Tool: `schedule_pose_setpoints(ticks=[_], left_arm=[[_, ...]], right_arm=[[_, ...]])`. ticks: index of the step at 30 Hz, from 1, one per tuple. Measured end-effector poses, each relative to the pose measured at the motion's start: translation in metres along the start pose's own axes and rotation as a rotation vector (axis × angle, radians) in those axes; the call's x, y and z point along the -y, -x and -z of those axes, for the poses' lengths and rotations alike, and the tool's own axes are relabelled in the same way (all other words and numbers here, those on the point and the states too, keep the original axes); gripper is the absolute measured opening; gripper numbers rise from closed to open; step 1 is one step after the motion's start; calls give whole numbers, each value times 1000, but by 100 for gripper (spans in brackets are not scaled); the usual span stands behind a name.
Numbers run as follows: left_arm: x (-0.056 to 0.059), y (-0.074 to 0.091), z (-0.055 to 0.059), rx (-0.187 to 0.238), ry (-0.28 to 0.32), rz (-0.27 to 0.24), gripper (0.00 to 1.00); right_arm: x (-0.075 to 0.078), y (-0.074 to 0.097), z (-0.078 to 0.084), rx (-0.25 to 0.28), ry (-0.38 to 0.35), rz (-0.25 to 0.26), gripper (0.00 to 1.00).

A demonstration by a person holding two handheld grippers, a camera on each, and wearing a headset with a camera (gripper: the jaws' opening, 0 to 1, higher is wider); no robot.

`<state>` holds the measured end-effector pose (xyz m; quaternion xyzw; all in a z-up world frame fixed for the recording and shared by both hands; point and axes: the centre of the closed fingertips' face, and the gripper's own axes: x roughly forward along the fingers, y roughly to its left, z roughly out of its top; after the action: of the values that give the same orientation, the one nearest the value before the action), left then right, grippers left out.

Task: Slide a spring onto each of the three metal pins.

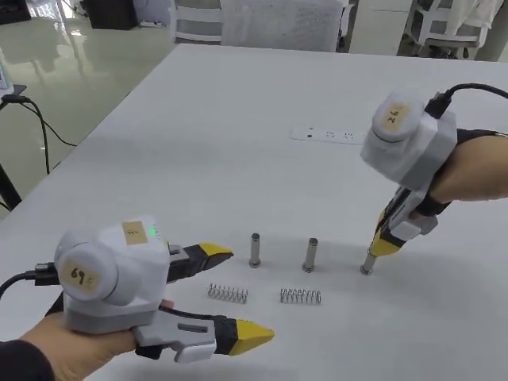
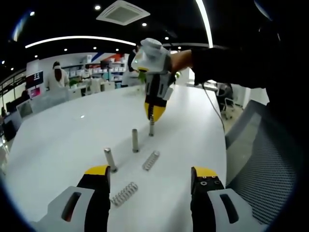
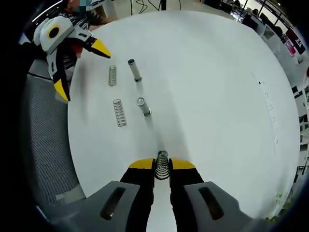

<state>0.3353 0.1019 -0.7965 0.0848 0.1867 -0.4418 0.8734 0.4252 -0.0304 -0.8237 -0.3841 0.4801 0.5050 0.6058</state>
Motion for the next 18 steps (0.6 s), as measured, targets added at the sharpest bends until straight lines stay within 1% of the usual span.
schedule_pose_setpoints(ticks=[10,18], left_arm=[[0,-1,0,-5,-3,1,62],[-1,0,0,-6,-4,0,62]], right_arm=[[-1,-18,6,-22,-6,-1,9],[-2,-27,10,-28,-6,-6,9]])
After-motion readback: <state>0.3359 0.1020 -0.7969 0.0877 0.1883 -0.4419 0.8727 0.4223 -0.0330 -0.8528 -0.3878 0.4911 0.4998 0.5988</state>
